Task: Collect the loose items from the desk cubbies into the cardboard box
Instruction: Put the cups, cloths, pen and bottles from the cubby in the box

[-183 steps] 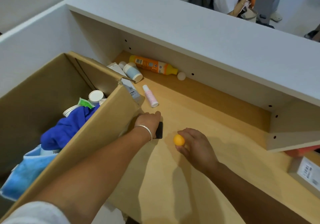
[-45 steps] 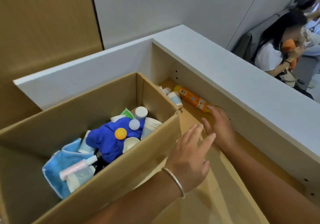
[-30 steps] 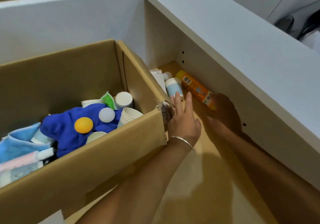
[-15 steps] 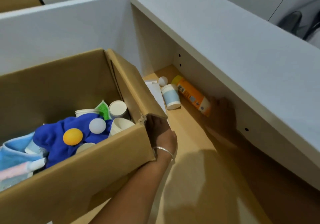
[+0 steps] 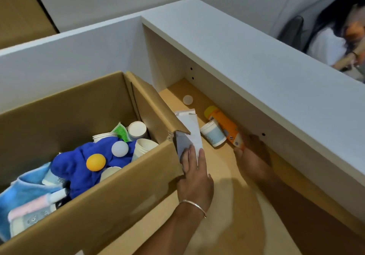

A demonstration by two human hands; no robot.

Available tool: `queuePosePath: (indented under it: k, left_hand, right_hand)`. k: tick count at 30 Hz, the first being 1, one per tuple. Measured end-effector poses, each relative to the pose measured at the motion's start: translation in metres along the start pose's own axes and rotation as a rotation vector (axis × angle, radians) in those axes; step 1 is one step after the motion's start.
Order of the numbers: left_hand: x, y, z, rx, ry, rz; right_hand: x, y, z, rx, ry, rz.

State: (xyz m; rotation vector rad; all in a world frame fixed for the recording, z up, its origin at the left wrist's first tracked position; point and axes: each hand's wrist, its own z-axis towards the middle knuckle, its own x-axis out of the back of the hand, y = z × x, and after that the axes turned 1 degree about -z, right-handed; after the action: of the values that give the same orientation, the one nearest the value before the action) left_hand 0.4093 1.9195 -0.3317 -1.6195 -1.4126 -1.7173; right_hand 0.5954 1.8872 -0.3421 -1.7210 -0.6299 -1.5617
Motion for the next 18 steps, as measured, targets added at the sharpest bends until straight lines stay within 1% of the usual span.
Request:
queuePosePath:
  k: [2, 4, 6, 9, 13, 16, 18]
  left_hand:
    - [0.003, -0.003, -0.026, -0.088, -0.015, 0.055]
    - [0.012, -0.006, -0.052, -0.159, -0.045, 0.09]
    - [0.025, -0.011, -0.08, -0.237, -0.098, 0.105]
    - [0.058, -0.021, -0.125, -0.383, -0.14, 0.108]
    - [0.107, -0.043, -0.172, -0.605, -0.069, 0.106]
    - [0.15, -0.062, -0.191, -0.708, -0.043, 0.127]
    - [0.184, -0.078, -0.199, -0.754, 0.013, 0.143]
  right_hand:
    - [0.008, 0.015, -0.031, -0.138, -0.094, 0.016]
    - [0.026, 0.02, -0.062, -0.151, -0.083, -0.018]
    - [0.045, 0.015, -0.096, -0.156, -0.039, -0.017]
    - [0.068, 0.007, -0.148, -0.192, -0.025, -0.044]
    - [0.097, -0.016, -0.208, -0.26, 0.039, -0.007]
    - [0.118, -0.043, -0.24, -0.286, 0.095, 0.033]
    - [0.133, -0.064, -0.252, -0.284, 0.156, 0.068]
